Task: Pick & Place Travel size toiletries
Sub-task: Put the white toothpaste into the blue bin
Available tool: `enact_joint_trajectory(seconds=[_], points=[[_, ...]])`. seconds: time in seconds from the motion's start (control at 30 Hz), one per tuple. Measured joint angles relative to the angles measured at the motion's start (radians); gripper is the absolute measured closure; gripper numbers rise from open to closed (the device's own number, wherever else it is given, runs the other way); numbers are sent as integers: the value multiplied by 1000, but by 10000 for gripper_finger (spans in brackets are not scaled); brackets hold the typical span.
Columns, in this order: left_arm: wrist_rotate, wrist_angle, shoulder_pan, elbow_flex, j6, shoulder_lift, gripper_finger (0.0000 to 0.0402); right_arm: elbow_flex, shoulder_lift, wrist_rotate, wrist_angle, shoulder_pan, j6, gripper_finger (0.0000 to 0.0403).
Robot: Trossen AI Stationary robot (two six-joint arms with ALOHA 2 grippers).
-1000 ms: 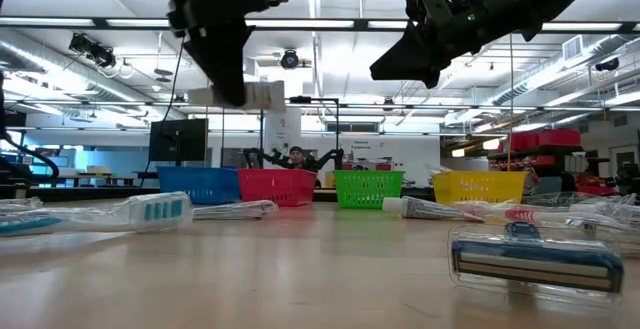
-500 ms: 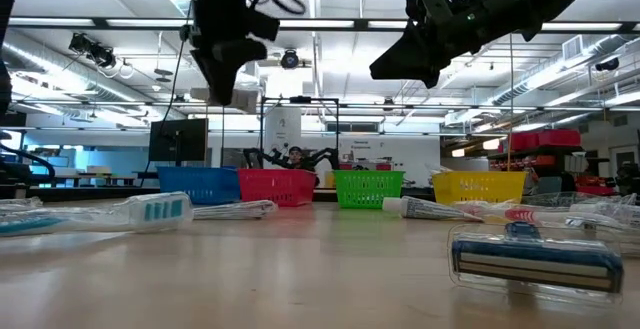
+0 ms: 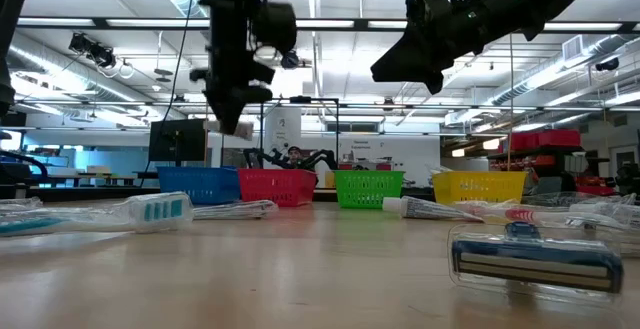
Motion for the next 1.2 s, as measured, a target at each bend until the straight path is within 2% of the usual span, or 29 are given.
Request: enact_joint_trajectory(seconds=[0.07,0.2,0.3,0.47,0.63,0.87,1.2], points=[[27,80,28,-57,73,0,331,0,0,0,-5,11,0,308],[-1,174,76,-142,160,0,331,0,0,1,-8,35,-1,308],[-9,182,109,-179,151,0,331,0,0,1,-7,47,-20,308],[84,297,152,-267,190,0,331,0,0,1,-6,50,-62,308],[83,349,151,-341,226,0,331,0,0,2,20,50,-75,308],[91,357,151,-358,251,0,319,0,0,2,52,49,-79,308],[84,374,133,-358,300,0,258,0,2,18,-32,52,-48,308]])
